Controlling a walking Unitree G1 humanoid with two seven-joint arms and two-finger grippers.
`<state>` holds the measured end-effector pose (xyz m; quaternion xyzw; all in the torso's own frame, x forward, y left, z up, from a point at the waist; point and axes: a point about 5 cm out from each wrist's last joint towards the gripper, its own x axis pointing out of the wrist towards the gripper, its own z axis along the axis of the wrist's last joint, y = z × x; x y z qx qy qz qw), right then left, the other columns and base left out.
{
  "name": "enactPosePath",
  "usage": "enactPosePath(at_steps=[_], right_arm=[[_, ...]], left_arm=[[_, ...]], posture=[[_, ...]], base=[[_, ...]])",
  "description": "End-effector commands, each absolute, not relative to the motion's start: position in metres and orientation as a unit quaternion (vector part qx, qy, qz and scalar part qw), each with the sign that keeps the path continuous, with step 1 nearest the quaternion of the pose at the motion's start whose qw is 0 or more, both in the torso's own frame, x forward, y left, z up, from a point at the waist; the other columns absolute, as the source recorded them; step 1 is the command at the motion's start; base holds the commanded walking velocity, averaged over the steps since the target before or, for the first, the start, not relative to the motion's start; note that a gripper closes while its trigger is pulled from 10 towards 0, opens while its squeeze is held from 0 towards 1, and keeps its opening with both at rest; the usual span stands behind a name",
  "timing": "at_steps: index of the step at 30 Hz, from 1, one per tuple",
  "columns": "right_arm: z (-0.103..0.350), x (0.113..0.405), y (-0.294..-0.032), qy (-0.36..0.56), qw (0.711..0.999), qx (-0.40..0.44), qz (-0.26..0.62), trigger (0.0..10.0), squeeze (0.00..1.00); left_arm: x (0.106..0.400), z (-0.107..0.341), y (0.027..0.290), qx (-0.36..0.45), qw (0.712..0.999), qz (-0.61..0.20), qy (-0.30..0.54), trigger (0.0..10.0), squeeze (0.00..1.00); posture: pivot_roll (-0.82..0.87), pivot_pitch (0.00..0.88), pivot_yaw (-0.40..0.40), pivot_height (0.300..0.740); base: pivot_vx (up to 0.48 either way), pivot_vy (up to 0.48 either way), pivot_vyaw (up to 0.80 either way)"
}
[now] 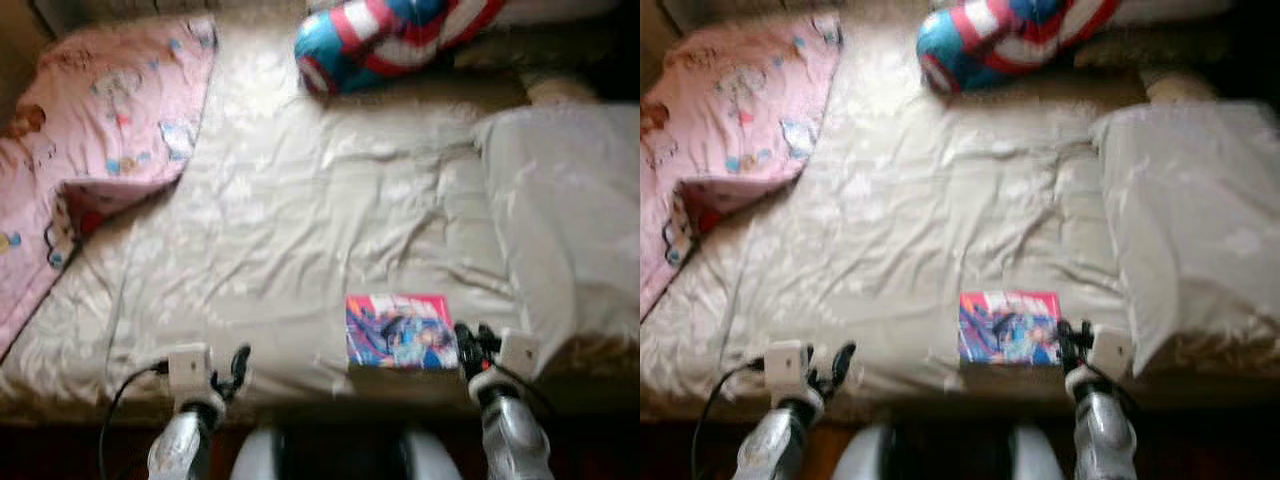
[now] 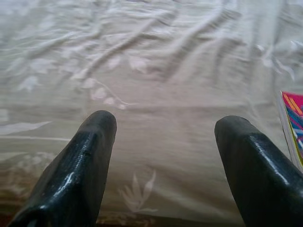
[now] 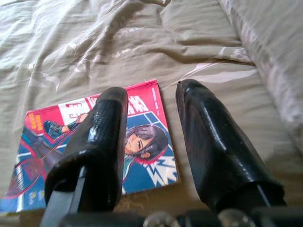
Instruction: Clean up the room
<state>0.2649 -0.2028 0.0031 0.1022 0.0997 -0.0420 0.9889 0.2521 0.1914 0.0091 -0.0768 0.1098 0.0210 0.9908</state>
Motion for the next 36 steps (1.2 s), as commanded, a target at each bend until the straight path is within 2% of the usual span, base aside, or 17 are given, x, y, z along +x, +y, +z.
enactPosePath(at_steps=[1, 12, 18, 22, 28, 36], right_arm=[[-0.007, 0.258, -0.195, 0.124, 0.986, 0.104, -0.036, 10.0, 0.00], [-0.046, 0.233, -0.183, 0.274, 0.957, 0.090, -0.019, 10.0, 0.00], [-0.071, 0.201, -0.182, 0.373, 0.925, 0.072, -0.023, 10.0, 0.00], [-0.078, 0.189, -0.181, 0.400, 0.914, 0.058, -0.015, 10.0, 0.00], [-0.089, 0.162, -0.197, 0.431, 0.901, 0.047, -0.030, 10.0, 0.00], [-0.093, 0.148, -0.206, 0.441, 0.894, 0.055, -0.051, 10.0, 0.00]], left_arm=[[0.244, -0.002, 0.198, -0.074, 0.988, 0.036, 0.132, 10.0, 0.00], [0.227, -0.035, 0.207, -0.064, 0.971, 0.056, 0.225, 10.0, 0.00], [0.201, -0.060, 0.213, -0.045, 0.946, 0.076, 0.313, 10.0, 0.00], [0.195, -0.065, 0.214, -0.037, 0.938, 0.079, 0.336, 10.0, 0.00], [0.192, -0.068, 0.215, -0.041, 0.932, 0.090, 0.350, 10.0, 0.00], [0.188, -0.071, 0.213, -0.036, 0.929, 0.089, 0.357, 10.0, 0.00]], posture=[[-0.08, 0.114, 0.052, 0.740], [-0.08, 0.063, 0.042, 0.740], [-0.08, 0.050, 0.056, 0.740], [-0.09, 0.064, 0.057, 0.740], [-0.08, 0.080, 0.054, 0.740], [-0.08, 0.092, 0.055, 0.740]], base=[[0.000, 0.000, 0.00], [0.000, 0.000, 0.00], [0.000, 0.000, 0.00], [0.000, 0.000, 0.00], [0.000, 0.000, 0.00], [0.000, 0.435, 0.70]])
